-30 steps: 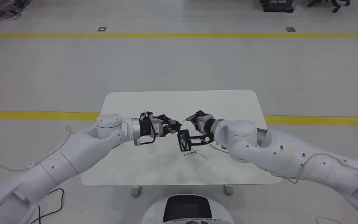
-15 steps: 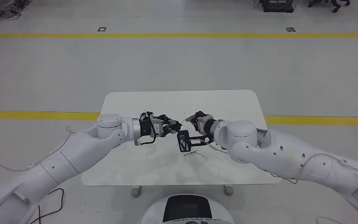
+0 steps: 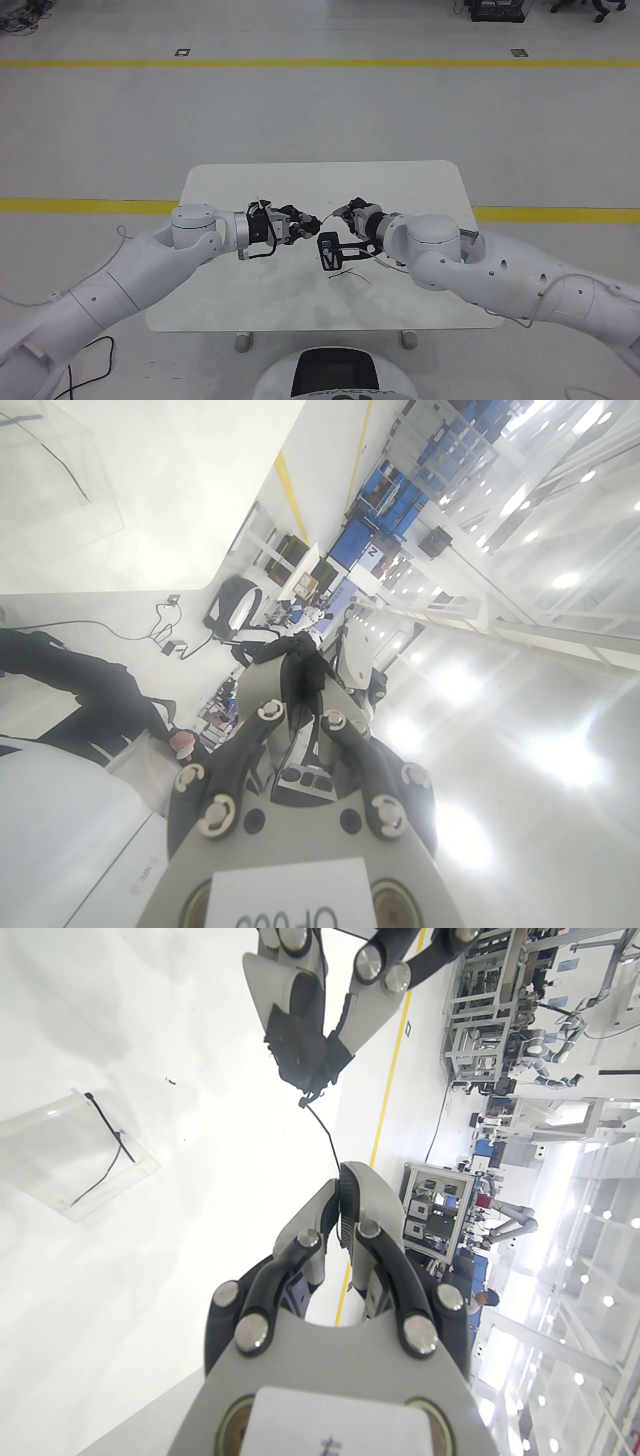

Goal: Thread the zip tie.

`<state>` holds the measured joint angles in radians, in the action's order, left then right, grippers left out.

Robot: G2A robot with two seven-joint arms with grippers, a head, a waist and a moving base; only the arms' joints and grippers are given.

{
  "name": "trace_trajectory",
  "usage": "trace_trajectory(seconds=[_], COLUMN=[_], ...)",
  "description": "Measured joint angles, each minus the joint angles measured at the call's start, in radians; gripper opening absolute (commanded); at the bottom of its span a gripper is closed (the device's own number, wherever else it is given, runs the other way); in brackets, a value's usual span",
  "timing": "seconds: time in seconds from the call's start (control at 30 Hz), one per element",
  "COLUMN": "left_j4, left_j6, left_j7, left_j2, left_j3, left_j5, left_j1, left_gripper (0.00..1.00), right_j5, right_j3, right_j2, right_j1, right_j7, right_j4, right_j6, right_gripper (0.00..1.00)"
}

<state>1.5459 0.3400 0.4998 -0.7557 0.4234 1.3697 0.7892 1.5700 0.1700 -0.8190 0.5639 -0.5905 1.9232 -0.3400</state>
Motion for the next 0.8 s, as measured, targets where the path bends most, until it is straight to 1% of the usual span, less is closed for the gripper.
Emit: trace_trajectory(seconds=[0.8], left_j4=[-0.005], left_j6=[0.0], left_j7=[0.019], left_j2=[-0.002], left_j3=[-0.004], left_j5=[-0.005], left_j1=[-0.007], left_gripper=[0.0], right_j5=[0.0], right_j3=[0.0], right_j2=[-0.004], right_j1=[0.002], right_j7=[-0.009], right_j4=[-0.005], right_j6=[0.0], right_gripper=[0.0])
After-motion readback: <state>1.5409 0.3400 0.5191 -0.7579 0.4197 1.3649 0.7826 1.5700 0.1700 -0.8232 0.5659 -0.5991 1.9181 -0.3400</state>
